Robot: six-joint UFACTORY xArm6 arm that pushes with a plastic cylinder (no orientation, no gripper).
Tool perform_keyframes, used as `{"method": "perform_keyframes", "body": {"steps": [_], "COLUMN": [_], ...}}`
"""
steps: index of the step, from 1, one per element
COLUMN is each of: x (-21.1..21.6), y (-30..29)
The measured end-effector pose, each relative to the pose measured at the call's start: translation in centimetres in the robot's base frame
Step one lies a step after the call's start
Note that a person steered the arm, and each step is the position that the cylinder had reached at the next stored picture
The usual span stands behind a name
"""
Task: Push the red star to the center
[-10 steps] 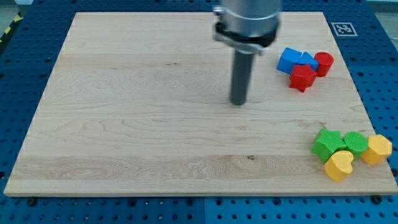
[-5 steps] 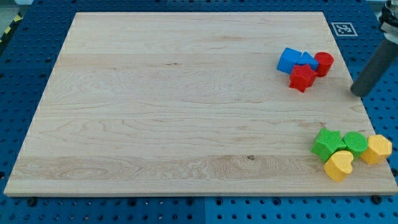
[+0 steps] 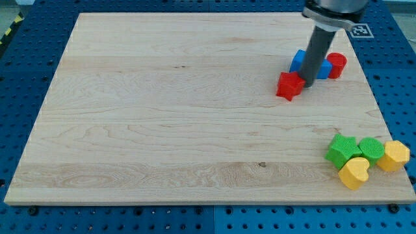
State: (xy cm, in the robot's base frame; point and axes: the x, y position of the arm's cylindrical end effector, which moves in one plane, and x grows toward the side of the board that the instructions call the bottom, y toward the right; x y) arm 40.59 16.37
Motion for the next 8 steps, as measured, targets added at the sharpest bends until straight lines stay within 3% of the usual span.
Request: {"method": "perform_keyframes", "body": {"steps": [5,7,8], "x": [1.9,6.4,4.5], "y": [-2.2,-8.3,-12.3]}}
